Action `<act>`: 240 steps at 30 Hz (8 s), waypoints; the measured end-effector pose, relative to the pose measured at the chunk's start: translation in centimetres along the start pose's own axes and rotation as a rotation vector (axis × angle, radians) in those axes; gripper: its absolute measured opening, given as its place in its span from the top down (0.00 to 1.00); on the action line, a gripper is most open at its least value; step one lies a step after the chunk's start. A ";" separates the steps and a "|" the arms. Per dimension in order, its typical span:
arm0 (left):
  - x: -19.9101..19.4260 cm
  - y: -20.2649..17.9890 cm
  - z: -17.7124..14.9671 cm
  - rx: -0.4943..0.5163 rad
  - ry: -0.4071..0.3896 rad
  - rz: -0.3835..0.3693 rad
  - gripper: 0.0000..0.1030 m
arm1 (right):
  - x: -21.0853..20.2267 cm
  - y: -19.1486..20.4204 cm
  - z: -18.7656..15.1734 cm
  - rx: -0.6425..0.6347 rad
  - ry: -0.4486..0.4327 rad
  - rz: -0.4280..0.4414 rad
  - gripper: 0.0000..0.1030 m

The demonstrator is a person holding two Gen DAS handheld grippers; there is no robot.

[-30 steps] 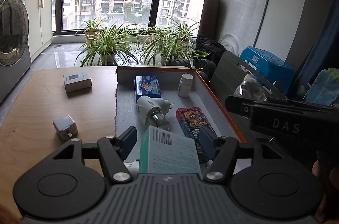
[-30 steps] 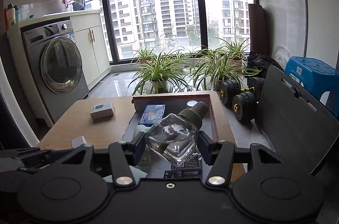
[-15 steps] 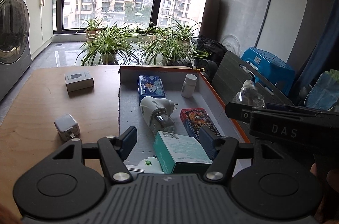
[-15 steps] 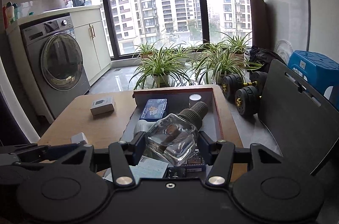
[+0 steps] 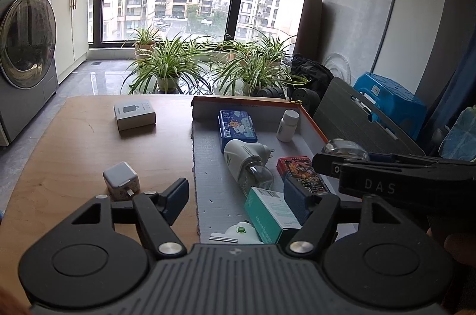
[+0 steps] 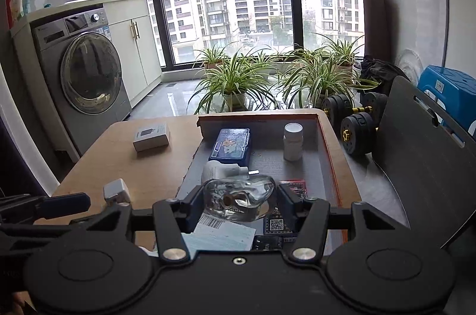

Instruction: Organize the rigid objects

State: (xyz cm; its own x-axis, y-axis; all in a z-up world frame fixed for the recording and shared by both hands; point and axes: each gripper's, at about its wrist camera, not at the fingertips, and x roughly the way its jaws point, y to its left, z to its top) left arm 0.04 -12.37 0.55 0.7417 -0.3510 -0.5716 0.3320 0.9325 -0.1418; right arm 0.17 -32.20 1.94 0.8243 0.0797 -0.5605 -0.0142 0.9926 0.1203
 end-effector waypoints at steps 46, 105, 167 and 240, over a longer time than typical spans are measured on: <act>-2.0 14.2 -0.9 -0.251 0.003 0.236 0.13 | 4.6 11.4 -0.2 -0.182 0.105 0.149 0.17; 23.7 15.7 9.2 -0.018 0.189 0.277 0.05 | 9.3 14.2 -2.2 -0.159 0.216 0.293 0.51; -1.5 0.8 1.8 0.066 -0.078 -0.008 0.10 | -8.3 -0.2 -1.1 0.080 -0.120 -0.040 0.51; 0.7 0.1 1.4 0.080 -0.009 -0.026 0.10 | -3.8 -0.2 0.3 0.064 -0.075 -0.024 0.51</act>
State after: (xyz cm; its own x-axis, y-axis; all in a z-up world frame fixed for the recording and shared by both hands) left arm 1.44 -12.60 1.27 0.7370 -0.3762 -0.5616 0.3965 0.9134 -0.0915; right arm -2.82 -32.74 4.32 0.8641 0.0467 -0.5012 0.0403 0.9861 0.1614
